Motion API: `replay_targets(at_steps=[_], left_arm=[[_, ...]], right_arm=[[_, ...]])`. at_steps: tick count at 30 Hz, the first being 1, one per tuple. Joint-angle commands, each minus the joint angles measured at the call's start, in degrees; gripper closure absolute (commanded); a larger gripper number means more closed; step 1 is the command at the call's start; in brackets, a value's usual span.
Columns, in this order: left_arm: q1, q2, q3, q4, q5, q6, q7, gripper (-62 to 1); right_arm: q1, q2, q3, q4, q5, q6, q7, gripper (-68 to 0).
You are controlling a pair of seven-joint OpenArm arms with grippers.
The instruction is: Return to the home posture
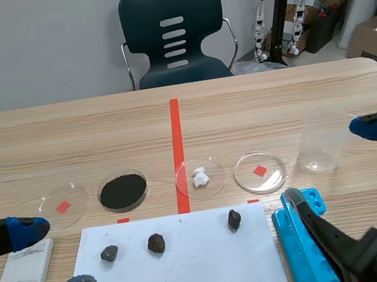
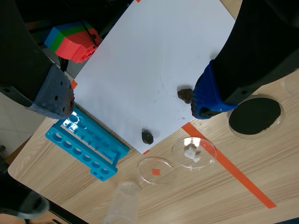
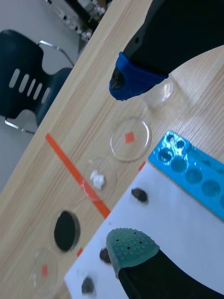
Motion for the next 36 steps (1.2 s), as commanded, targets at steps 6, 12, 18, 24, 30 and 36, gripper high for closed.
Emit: replay_targets(at_steps=[6,12,18,24,30,36], left_arm=[[-0.2,0.3,-0.2,0.7,-0.6,-0.2,-0.8,-52.5],[-0.2,0.3,-0.2,0.7,-0.6,-0.2,-0.9,-52.5],[-0.2,0.3,-0.2,0.7,-0.6,-0.2,-0.9,-52.5],[-0.2,0.3,-0.2,0.7,-0.6,-0.2,-0.8,-52.5],[-0.2,0.3,-0.2,0.7,-0.6,-0.2,-0.8,-52.5],[-0.2,0.3,-0.2,0.7,-0.6,-0.2,-0.8,-52.5]], right_arm=[[-8.9,0.9,0.3,0.4,-4.4,-0.5,14.2,-56.9],[-11.1,0.9,0.3,0.4,-4.4,-0.5,17.9,-56.9],[-10.9,0.9,0.3,0.4,-4.4,-1.0,18.1,-56.9],[-10.9,0.9,0.3,0.4,-4.4,-1.0,18.0,-56.9],[-10.9,0.9,0.3,0.4,-4.4,-1.0,18.1,-56.9],[-10.9,0.9,0.3,0.4,-4.4,-1.0,18.0,-56.9]])
